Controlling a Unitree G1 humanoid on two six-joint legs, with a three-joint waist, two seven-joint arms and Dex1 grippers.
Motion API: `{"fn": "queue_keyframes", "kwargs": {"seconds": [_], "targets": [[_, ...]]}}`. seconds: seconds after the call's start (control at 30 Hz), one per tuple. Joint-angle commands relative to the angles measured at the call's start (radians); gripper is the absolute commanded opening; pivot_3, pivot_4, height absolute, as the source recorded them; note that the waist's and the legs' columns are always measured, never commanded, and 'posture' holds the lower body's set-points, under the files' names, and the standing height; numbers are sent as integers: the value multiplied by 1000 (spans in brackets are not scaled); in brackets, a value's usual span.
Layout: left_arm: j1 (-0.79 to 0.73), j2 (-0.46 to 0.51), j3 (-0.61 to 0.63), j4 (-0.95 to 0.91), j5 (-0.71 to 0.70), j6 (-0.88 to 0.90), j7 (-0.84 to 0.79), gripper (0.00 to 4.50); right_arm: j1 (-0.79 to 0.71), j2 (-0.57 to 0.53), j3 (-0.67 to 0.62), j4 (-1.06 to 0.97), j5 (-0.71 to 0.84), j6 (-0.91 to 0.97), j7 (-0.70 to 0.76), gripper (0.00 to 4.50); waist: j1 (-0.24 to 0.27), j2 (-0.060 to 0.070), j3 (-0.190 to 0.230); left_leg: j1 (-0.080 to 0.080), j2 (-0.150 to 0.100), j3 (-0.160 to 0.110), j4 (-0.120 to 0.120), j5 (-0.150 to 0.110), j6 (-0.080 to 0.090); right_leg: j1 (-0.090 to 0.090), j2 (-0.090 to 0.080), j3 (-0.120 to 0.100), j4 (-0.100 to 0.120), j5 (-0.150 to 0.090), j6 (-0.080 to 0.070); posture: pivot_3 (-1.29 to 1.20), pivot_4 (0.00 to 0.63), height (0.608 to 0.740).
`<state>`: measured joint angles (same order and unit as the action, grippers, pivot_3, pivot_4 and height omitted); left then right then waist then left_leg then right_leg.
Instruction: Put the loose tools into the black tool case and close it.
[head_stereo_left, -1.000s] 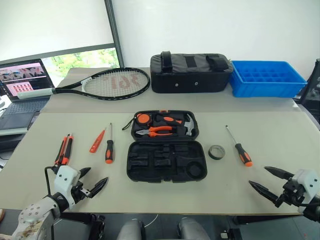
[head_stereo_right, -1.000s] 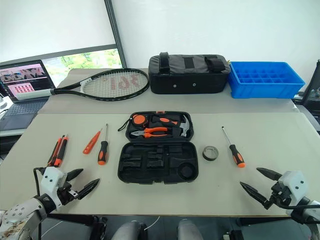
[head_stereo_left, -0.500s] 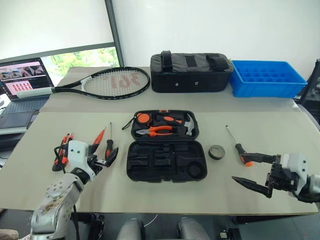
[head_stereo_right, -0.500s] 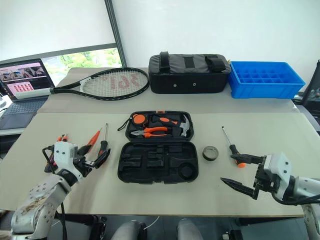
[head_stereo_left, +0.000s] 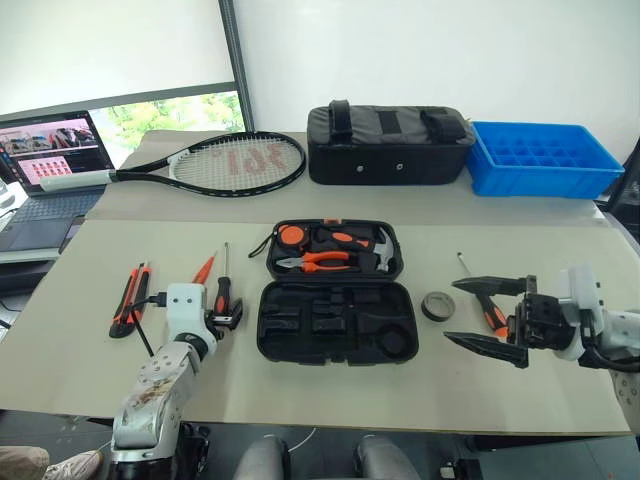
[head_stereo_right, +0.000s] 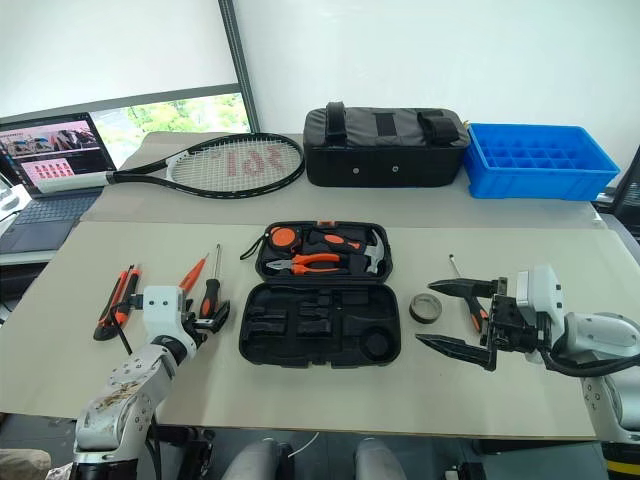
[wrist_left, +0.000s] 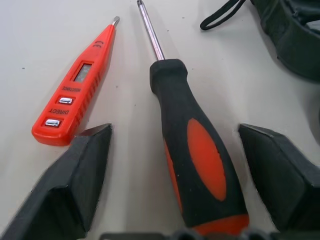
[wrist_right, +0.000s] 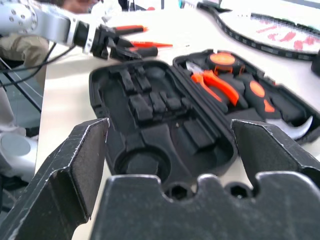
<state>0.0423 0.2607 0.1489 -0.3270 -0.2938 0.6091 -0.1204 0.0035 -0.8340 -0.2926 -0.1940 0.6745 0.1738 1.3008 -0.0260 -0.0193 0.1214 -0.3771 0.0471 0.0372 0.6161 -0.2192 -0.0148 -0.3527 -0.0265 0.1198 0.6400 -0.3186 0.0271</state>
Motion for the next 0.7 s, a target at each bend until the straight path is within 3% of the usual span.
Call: {"fn": "queue_keyframes", "kwargs": {"seconds": [0.03, 0.07, 0.2, 0.47, 0.7], "targets": [[4, -10, -2, 0, 18, -19, 3, 2743, -30, -3, -37, 25, 29, 0, 22, 4500, 4, 0, 0, 0, 0, 0, 0, 0, 0, 0, 0, 0, 0, 0, 0, 0, 150, 707], [3, -11, -1, 1, 22, -19, 4, 2201, -31, -7, -39, 33, 28, -1, 27, 4500, 6, 0, 0, 0, 0, 0, 0, 0, 0, 0, 0, 0, 0, 0, 0, 0, 150, 707], [0, -15, 8, 4, 28, -26, -1, 947, -29, -20, -61, 46, 29, 2, 38, 4500, 11, 0, 0, 0, 0, 0, 0, 0, 0, 0, 0, 0, 0, 0, 0, 0, 150, 707], [-18, 62, 41, -69, -9, -84, -116, 962, -10, -18, -114, 35, 50, 22, 37, 4500, 10, 0, 0, 0, 0, 0, 0, 0, 0, 0, 0, 0, 0, 0, 0, 0, 150, 707], [-147, 221, -4, -21, -85, -226, -451, 962, 10, -28, -156, 52, 47, 27, 55, 4500, 13, 1, 0, -1, 0, 0, 0, 1, -1, 0, 0, -2, 0, 0, 0, 0, 150, 707]]}}
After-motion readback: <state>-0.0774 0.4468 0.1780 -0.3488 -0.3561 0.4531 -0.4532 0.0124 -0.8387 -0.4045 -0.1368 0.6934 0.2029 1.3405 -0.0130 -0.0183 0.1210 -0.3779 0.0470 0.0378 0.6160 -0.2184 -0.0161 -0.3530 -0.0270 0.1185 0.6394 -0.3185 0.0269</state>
